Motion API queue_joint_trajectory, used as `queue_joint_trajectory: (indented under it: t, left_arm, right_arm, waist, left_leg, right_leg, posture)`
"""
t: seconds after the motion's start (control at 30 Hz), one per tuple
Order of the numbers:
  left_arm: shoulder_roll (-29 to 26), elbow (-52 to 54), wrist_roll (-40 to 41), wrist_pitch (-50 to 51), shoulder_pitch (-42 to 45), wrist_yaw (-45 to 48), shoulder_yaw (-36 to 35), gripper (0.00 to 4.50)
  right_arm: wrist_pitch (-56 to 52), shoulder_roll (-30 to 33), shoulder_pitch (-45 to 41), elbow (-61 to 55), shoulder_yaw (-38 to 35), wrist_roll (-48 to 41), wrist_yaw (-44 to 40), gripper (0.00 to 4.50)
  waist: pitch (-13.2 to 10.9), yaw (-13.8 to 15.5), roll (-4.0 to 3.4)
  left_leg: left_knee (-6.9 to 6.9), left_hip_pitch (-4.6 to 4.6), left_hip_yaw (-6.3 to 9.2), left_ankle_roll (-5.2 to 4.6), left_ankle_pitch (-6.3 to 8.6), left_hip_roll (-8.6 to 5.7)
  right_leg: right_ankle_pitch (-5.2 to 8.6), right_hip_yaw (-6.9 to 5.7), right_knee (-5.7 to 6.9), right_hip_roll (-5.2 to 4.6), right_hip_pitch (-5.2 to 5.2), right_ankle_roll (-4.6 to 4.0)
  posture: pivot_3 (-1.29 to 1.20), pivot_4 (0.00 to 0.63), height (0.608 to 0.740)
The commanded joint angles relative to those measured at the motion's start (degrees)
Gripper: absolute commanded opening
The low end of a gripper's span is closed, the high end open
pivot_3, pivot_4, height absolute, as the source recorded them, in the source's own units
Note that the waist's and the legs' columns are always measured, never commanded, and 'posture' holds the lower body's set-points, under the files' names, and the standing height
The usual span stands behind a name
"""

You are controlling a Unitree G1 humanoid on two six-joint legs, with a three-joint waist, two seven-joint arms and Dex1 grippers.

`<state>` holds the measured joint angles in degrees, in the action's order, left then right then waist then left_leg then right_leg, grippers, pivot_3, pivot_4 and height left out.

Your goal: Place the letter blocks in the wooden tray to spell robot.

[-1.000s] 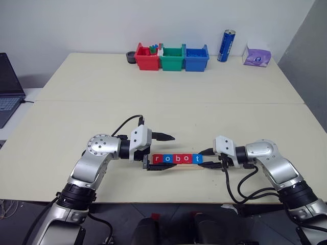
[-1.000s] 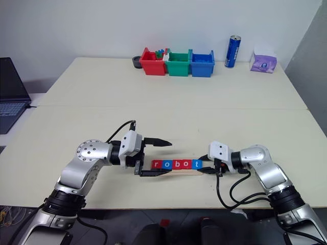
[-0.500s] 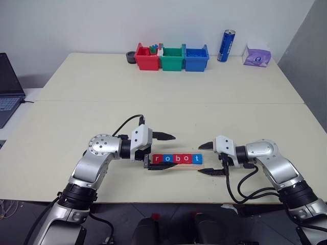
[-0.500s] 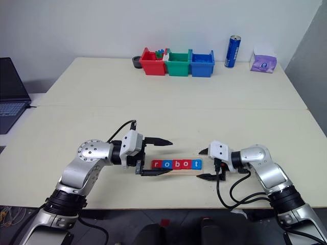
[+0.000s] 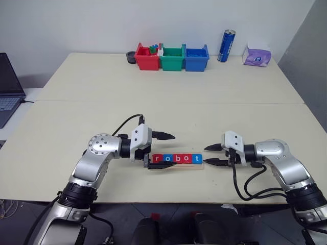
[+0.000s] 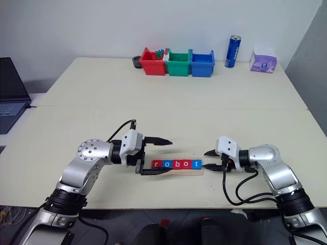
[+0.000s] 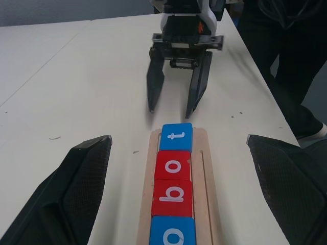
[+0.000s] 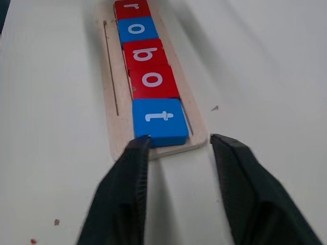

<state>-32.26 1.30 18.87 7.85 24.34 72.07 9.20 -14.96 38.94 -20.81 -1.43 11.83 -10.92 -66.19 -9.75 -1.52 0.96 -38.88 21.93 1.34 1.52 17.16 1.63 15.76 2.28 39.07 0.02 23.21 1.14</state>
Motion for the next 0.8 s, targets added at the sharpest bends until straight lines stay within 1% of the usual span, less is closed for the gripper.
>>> queue_joint_trajectory:
  t: [0.03, 0.07, 0.1, 0.47, 0.8]
  left_arm:
    - [0.23, 0.1, 0.25, -1.23, 1.24, 0.37, -0.08, 4.5]
    - [0.19, 0.06, 0.25, -1.27, 1.27, 0.39, -0.07, 4.5]
    - [0.16, 0.01, 0.26, -1.33, 1.28, 0.42, -0.07, 4.5]
    - [0.1, -0.22, 0.24, -1.68, 1.52, 0.75, 0.02, 4.5]
    - [0.09, 0.23, 0.3, -1.52, 1.43, 0.96, -0.08, 4.5]
  right_arm:
    - [0.36, 0.21, 0.59, -2.48, -1.2, -0.99, 0.23, 0.53]
    - [0.5, 0.21, 0.86, -2.53, -1.11, -0.87, 0.29, 0.17]
    - [0.63, 0.2, 1.05, -2.53, -1.04, -0.76, 0.36, 0.04]
    - [1.33, 0.64, 2.15, -2.99, -0.73, 0.37, 0.58, 0.04]
    - [1.58, -1.61, 1.18, -2.52, 1.23, 1.21, 1.94, 0.04]
  waist:
    - [0.0, 0.0, 0.0]
    - [0.0, 0.0, 0.0]
    - [0.0, 0.0, 0.0]
    - [0.0, 0.0, 0.0]
    - [0.0, -0.01, 0.0]
  left_leg:
    - [0.0, 0.0, 0.0, 0.0, 0.0, 0.0]
    - [0.0, 0.0, -0.01, 0.0, 0.0, 0.0]
    - [0.0, 0.0, 0.0, 0.0, 0.0, 0.0]
    - [0.0, 0.0, -0.01, 0.0, 0.0, 0.0]
    - [-0.01, 0.0, 0.0, 0.0, 0.0, 0.0]
  right_leg:
    - [0.0, 0.0, 0.0, 0.0, 0.0, 0.0]
    - [0.0, 0.01, 0.0, 0.0, 0.0, 0.0]
    - [0.0, 0.01, 0.0, 0.0, 0.0, 0.0]
    - [0.0, 0.0, 0.0, 0.0, 0.0, 0.0]
    - [0.0, 0.0, 0.0, 0.01, 0.0, 0.0]
  posture:
    - [0.0, 0.15, 0.74]
    - [0.0, 0.15, 0.74]
    - [0.0, 0.15, 0.74]
    - [0.0, 0.15, 0.74]
    - [0.0, 0.15, 0.74]
